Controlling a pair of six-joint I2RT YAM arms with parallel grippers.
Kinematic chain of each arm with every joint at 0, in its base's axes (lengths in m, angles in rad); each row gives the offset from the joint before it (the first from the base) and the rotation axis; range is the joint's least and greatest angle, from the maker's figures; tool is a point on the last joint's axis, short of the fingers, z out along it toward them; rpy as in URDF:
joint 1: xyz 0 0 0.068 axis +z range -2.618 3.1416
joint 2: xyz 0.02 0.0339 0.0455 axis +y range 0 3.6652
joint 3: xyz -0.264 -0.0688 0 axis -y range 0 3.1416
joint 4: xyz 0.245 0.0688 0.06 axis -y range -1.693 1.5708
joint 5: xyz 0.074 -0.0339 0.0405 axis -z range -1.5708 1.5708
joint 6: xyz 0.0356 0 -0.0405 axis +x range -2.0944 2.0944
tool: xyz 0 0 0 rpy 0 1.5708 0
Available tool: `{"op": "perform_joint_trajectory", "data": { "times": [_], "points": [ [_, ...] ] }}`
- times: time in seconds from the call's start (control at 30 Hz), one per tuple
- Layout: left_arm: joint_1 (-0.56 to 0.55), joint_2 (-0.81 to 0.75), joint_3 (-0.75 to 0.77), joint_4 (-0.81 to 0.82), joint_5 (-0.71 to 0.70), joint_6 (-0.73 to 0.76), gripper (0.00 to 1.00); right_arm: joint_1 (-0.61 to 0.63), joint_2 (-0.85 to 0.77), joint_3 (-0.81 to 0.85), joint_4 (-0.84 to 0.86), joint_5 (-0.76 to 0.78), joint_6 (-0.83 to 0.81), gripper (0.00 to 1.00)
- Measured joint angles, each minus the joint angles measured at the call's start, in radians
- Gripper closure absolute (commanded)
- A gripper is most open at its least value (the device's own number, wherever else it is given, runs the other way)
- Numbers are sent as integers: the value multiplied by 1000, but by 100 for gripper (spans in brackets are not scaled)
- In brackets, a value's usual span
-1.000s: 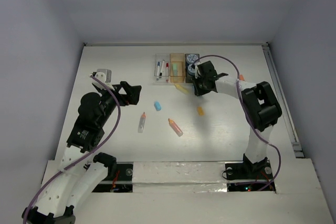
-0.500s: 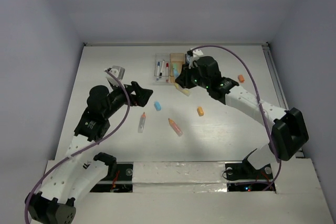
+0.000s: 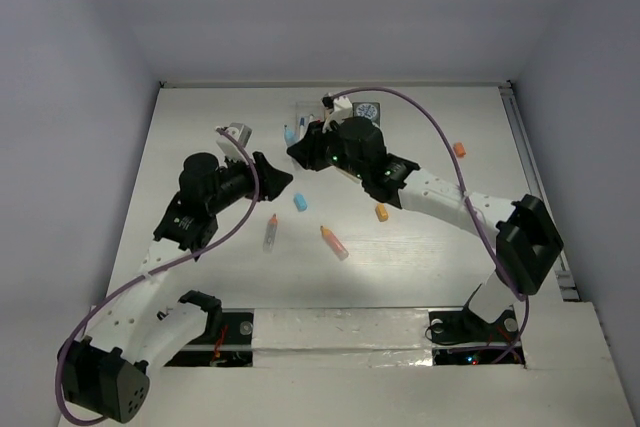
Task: Sort the stationery into containers
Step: Pick up the pen from the center of the board, then pick up the pen cap from the center of the board.
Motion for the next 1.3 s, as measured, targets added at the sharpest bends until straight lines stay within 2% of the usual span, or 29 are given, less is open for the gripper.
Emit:
{"op": "perform_joint_trajectory", "data": {
  "times": [0.33,0.63,0.77,0.9,0.93,0.97,1.07,1.17,1.2,1.27,1.3],
  "points": [
    [26,-12,-3,16,-6,-17,60,90,0,0,77,25,40,91],
    [26,-39,-17,17,-27,-24,72,137,-3,0,125,61,50,91],
    [25,-65,-17,11,-44,-29,85,154,-3,0,140,89,51,91],
    [25,-100,-18,-3,-72,-32,86,175,-7,-1,164,122,51,92],
    [24,-107,-18,-8,-77,-32,89,182,-8,-2,167,132,51,92],
    [23,-112,-18,-12,-80,-32,99,187,-8,-2,169,142,51,92],
    [22,-123,-18,-32,-87,-32,100,198,-10,-14,179,163,57,92],
    [17,-130,-18,-50,-95,-31,100,204,-17,-31,181,176,66,84],
    [16,-133,-18,-55,-94,-31,100,204,-21,-36,179,178,69,74],
    [10,-138,-18,-58,-89,-26,100,208,-37,-42,166,183,69,64],
    [7,-143,-18,-59,-80,-23,100,209,-48,-43,151,182,66,53]
  ]
}}
